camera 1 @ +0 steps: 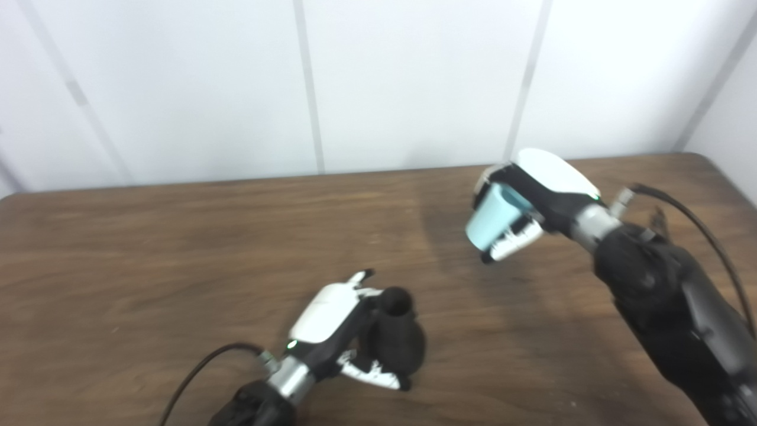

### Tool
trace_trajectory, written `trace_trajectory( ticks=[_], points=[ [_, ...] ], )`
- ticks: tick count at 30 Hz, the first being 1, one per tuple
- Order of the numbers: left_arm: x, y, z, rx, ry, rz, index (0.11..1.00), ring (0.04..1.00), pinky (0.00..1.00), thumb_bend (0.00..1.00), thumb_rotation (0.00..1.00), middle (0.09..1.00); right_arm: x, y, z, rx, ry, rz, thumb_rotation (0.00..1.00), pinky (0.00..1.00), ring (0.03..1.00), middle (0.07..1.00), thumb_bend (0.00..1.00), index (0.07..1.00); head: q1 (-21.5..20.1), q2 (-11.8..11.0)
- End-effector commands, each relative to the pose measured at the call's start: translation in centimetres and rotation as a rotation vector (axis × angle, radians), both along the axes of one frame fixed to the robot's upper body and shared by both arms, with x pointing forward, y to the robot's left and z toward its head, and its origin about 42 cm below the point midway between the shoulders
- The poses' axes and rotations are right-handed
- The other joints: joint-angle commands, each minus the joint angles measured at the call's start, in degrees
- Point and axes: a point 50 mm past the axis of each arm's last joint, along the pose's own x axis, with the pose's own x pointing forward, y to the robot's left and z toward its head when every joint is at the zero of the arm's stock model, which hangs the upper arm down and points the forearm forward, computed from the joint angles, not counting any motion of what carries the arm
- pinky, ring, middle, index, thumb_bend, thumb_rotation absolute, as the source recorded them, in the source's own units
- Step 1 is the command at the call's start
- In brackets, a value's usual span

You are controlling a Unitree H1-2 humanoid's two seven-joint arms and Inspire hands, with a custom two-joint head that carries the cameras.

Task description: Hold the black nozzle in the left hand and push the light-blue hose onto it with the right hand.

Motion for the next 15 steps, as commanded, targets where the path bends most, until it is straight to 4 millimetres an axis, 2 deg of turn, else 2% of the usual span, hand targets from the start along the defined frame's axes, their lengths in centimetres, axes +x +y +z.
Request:
trace_trajectory(
  ticks=[1, 7, 15],
  points=[
    [-1.9, -1.0, -4.0, 0.143, 0.164, -0.030, 0.494, 0.676, 1.00, 0.52, 0.00, 0.458, -0.7, 0.8, 2.9, 0.009, -0.094, 0.062, 0.00, 0.31, 0.416, 0.517, 0.50, 0.515, 1.0, 0.3],
    [-1.9, -1.7, -4.0, 0.146, 0.169, -0.026, 0.493, 0.672, 1.00, 0.52, 0.00, 0.465, -2.7, 1.5, 3.9, 0.050, -0.107, 0.127, 0.00, 0.30, 0.421, 0.517, 0.50, 0.515, 3.2, 1.3],
    [-1.8, -1.6, -3.6, 0.139, 0.173, -0.019, 0.486, 0.675, 1.00, 0.52, 0.00, 0.489, -4.6, 3.3, 4.2, 0.080, -0.122, 0.205, 0.00, 0.30, 0.429, 0.519, 0.50, 0.517, 3.1, 2.8]
  ],
)
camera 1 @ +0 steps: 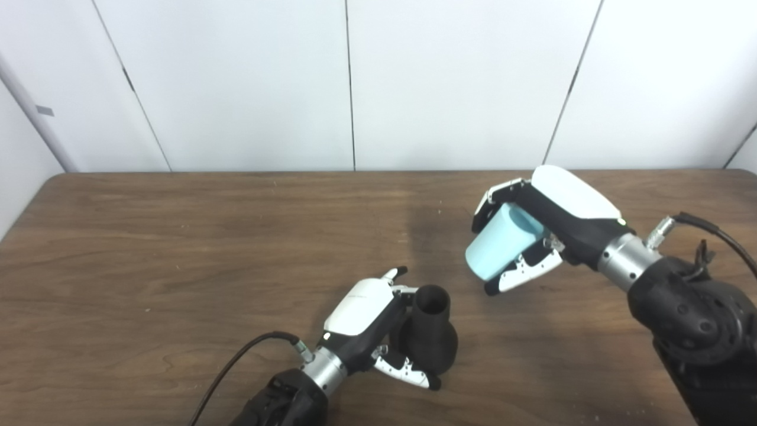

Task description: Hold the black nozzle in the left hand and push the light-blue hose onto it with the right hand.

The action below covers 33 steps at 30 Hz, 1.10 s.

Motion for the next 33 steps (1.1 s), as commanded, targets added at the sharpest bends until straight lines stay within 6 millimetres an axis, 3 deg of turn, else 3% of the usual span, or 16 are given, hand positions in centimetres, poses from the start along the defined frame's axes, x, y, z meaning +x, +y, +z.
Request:
trace_trajectory(
  ticks=[1, 13, 33],
  points=[
    [-1.8, -0.4, -3.6, 0.136, 0.166, -0.035, 0.486, 0.675, 1.00, 0.52, 0.00, 0.489, -0.6, 0.6, 1.8, 0.014, -0.076, 0.026, 0.00, 0.30, 0.429, 0.519, 0.50, 0.518, 0.0, 0.2],
    [-1.9, -0.2, -3.7, 0.149, 0.163, -0.029, 0.488, 0.679, 1.00, 0.52, 0.00, 0.484, -2.2, 2.0, 3.0, 0.040, -0.130, 0.104, 0.00, 0.30, 0.429, 0.516, 0.50, 0.522, -0.7, 1.3],
    [-1.8, 0.2, -3.4, 0.148, 0.157, -0.029, 0.487, 0.681, 1.00, 0.52, 0.00, 0.486, -2.3, 3.9, 0.2, 0.021, -0.058, 0.130, 0.00, 0.31, 0.425, 0.510, 0.50, 0.504, -1.1, 1.5]
  ],
)
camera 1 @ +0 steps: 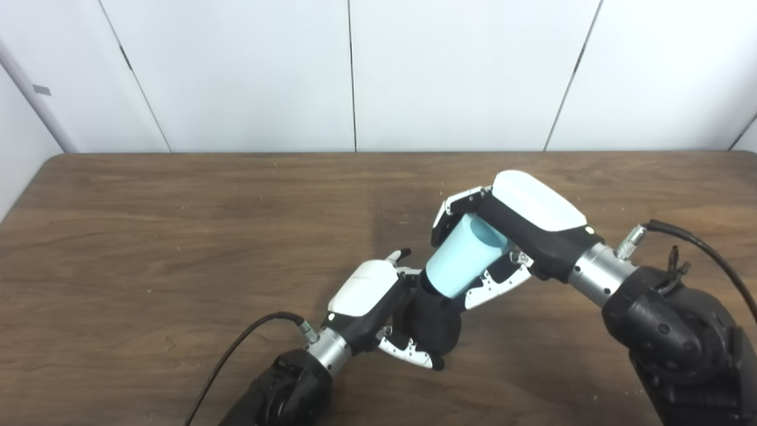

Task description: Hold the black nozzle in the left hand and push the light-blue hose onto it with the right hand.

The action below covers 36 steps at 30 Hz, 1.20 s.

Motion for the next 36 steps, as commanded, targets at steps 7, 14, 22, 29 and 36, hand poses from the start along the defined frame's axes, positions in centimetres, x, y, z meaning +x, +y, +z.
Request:
trace_trajectory(
  ticks=[7, 14, 22, 29, 36],
  points=[
    [-1.5, 0.2, -3.7, 0.139, 0.156, -0.037, 0.487, 0.680, 1.00, 0.52, 0.00, 0.486, -0.4, 1.3, 1.2, 0.006, -0.036, 0.035, 0.00, 0.32, 0.417, 0.508, 0.50, 0.509, 0.1, -0.2],
    [-1.4, 0.2, -3.7, 0.137, 0.155, -0.039, 0.487, 0.680, 1.00, 0.52, 0.00, 0.486, -0.7, 1.7, 1.5, 0.013, -0.039, 0.052, 0.00, 0.36, 0.410, 0.501, 0.50, 0.507, 0.0, -0.3],
    [-1.5, 0.0, -3.7, 0.140, 0.153, -0.042, 0.489, 0.682, 1.00, 0.52, 0.00, 0.479, -0.3, 2.0, 1.4, 0.010, -0.042, 0.067, 0.00, 0.37, 0.409, 0.502, 0.50, 0.504, 0.3, 0.3],
    [-1.5, 0.0, -3.5, 0.145, 0.149, -0.044, 0.489, 0.683, 1.00, 0.52, 0.00, 0.479, 0.1, 2.7, 1.3, -0.045, -0.025, 0.115, 0.00, 0.32, 0.426, 0.505, 0.50, 0.510, 0.0, 0.7],
    [-1.5, -0.4, -3.3, 0.145, 0.144, -0.047, 0.490, 0.684, 1.00, 0.52, 0.00, 0.477, 0.3, 2.7, 0.7, -0.145, -0.006, 0.164, 0.00, 0.31, 0.432, 0.512, 0.50, 0.516, 0.0, 1.0]
  ],
)
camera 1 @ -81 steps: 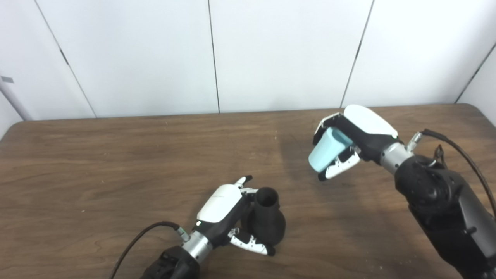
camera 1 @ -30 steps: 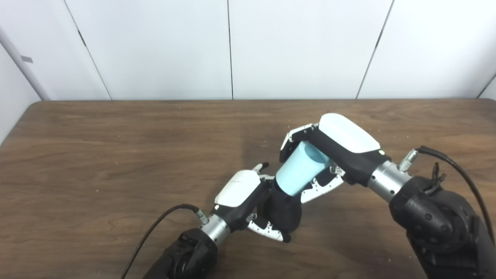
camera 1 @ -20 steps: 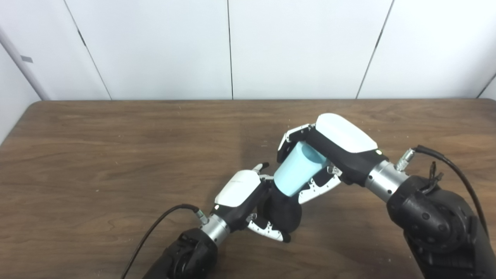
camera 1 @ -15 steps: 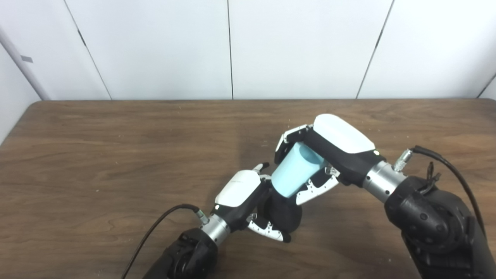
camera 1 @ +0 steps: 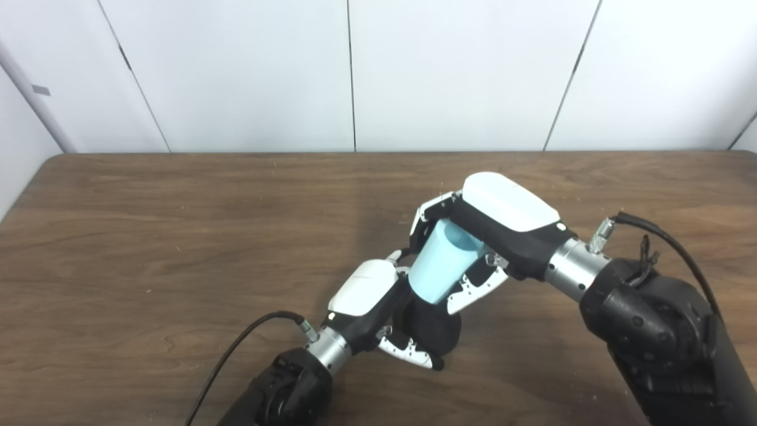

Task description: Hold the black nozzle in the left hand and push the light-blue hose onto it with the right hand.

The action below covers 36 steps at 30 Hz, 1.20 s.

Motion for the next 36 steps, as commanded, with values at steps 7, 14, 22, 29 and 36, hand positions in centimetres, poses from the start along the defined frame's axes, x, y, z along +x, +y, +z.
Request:
trace_trajectory(
  ticks=[7, 14, 22, 29, 36],
  points=[
    [-1.7, -0.3, -3.1, 0.136, 0.143, -0.038, 0.492, 0.682, 1.00, 0.52, 0.00, 0.470, -0.2, 0.2, -0.1, -0.110, 0.037, 0.090, 0.00, 0.31, 0.429, 0.507, 0.50, 0.514, -0.2, 0.7],
    [-1.9, -0.3, -3.0, 0.123, 0.141, -0.034, 0.493, 0.678, 1.00, 0.52, 0.00, 0.465, 0.0, 0.5, 0.6, -0.166, 0.081, 0.122, 0.00, 0.31, 0.439, 0.513, 0.50, 0.502, -0.4, 1.4],
    [-2.0, -0.2, -2.8, 0.114, 0.135, -0.030, 0.493, 0.677, 1.00, 0.52, 0.00, 0.465, -0.1, 1.0, 0.9, -0.175, 0.104, 0.145, 0.00, 0.31, 0.436, 0.513, 0.50, 0.501, -0.6, 1.7],
    [-2.2, -0.2, -2.8, 0.109, 0.129, -0.029, 0.493, 0.677, 1.00, 0.52, 0.00, 0.465, -0.3, 1.5, 0.5, -0.183, 0.123, 0.164, 0.00, 0.31, 0.435, 0.511, 0.50, 0.500, -0.6, 2.0],
    [-2.2, -0.3, -2.8, 0.107, 0.124, -0.033, 0.492, 0.676, 1.00, 0.52, 0.00, 0.467, -0.8, 1.7, -0.4, -0.218, 0.113, 0.165, 0.00, 0.31, 0.428, 0.511, 0.50, 0.515, -0.7, 2.3]
  ],
)
